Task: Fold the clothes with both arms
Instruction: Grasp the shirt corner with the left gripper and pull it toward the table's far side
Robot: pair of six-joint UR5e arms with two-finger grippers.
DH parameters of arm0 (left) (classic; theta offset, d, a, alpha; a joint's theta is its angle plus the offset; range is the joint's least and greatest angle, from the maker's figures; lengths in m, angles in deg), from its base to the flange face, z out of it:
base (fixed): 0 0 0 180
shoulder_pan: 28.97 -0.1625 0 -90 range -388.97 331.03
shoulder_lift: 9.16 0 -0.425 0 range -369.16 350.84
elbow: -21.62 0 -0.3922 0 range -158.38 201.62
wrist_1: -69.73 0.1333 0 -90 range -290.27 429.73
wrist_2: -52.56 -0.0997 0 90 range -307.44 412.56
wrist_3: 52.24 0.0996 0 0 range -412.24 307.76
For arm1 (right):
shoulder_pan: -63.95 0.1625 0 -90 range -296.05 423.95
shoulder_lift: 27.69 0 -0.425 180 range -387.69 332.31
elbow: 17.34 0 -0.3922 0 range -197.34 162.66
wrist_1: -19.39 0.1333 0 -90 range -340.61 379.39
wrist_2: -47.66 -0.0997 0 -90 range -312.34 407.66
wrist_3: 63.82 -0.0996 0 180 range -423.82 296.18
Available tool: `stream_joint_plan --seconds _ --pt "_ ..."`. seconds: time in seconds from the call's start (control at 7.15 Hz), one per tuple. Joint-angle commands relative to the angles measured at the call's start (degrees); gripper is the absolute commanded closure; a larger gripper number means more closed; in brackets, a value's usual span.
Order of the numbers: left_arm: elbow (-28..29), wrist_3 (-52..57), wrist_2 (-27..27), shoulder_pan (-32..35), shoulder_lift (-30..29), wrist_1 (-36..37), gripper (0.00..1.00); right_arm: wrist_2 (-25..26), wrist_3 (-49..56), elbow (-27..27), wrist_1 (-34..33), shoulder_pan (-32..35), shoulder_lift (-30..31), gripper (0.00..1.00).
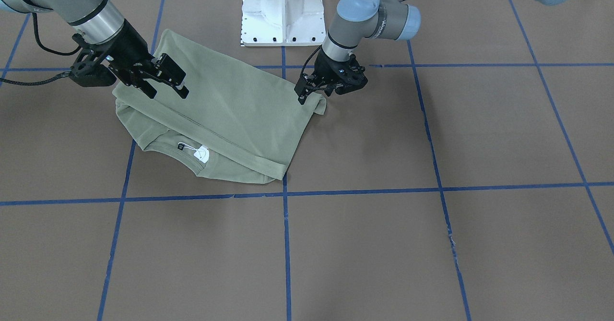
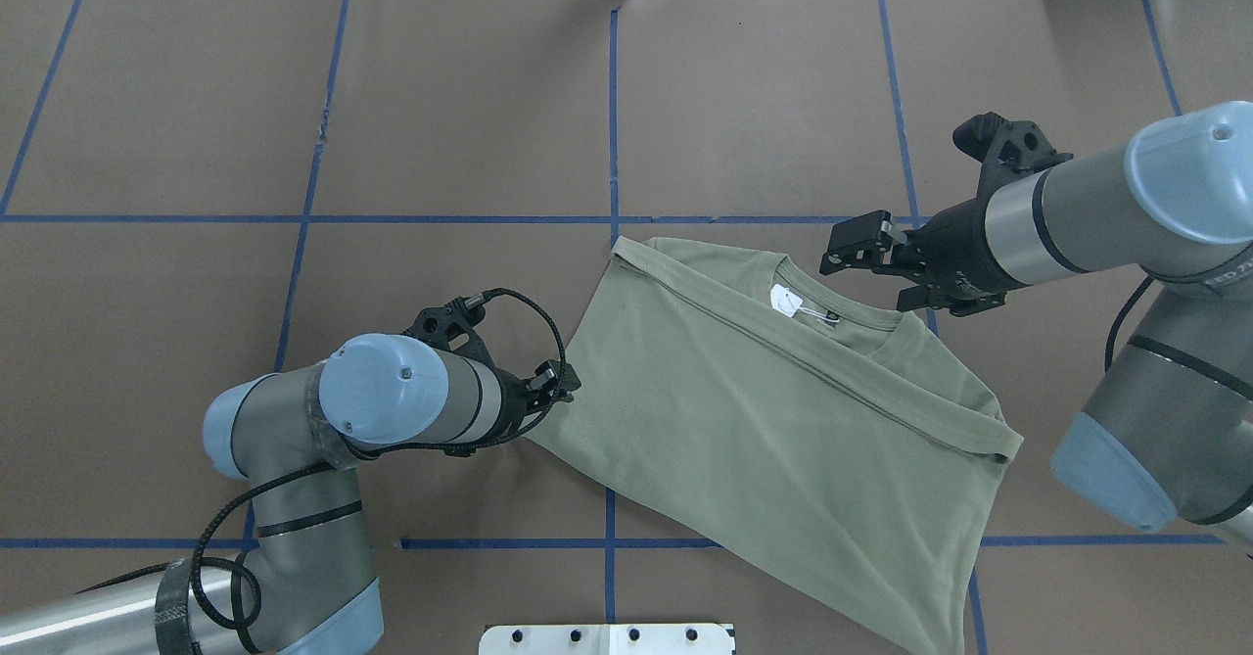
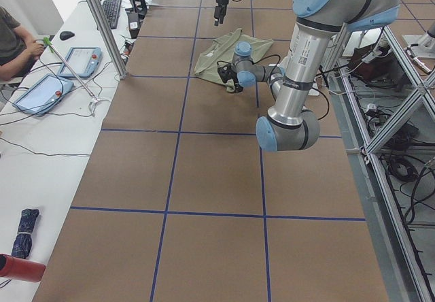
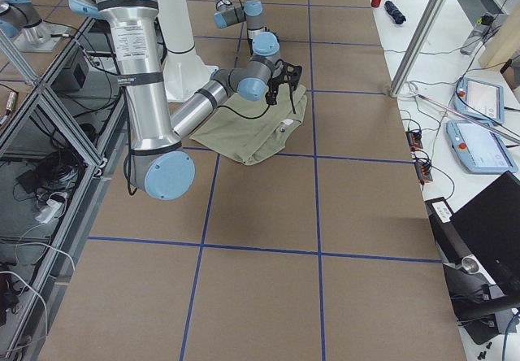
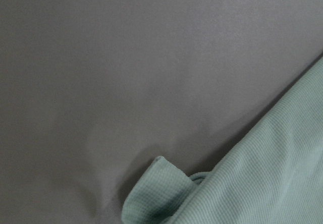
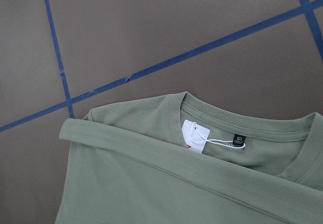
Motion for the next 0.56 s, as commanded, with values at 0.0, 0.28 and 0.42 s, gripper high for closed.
stream_joint_plan --seconds 0.0,0.28,0.42 --pt "0.8 0.0 -0.2 0.0 -0.3 -0.2 0.65 -0.3 0.0 0.0 0.0 0.1 0.0 0.00" --pt "0.3 0.5 -0.1 0.0 -0.4 -0.2 1.00 -0.3 0.0 0.2 0.0 0.2 0.0 0.00" --pt "0.2 0.5 0.0 0.1 -0.4 -0.2 1.00 -0.4 0.0 0.2 0.0 0.2 0.1 0.00"
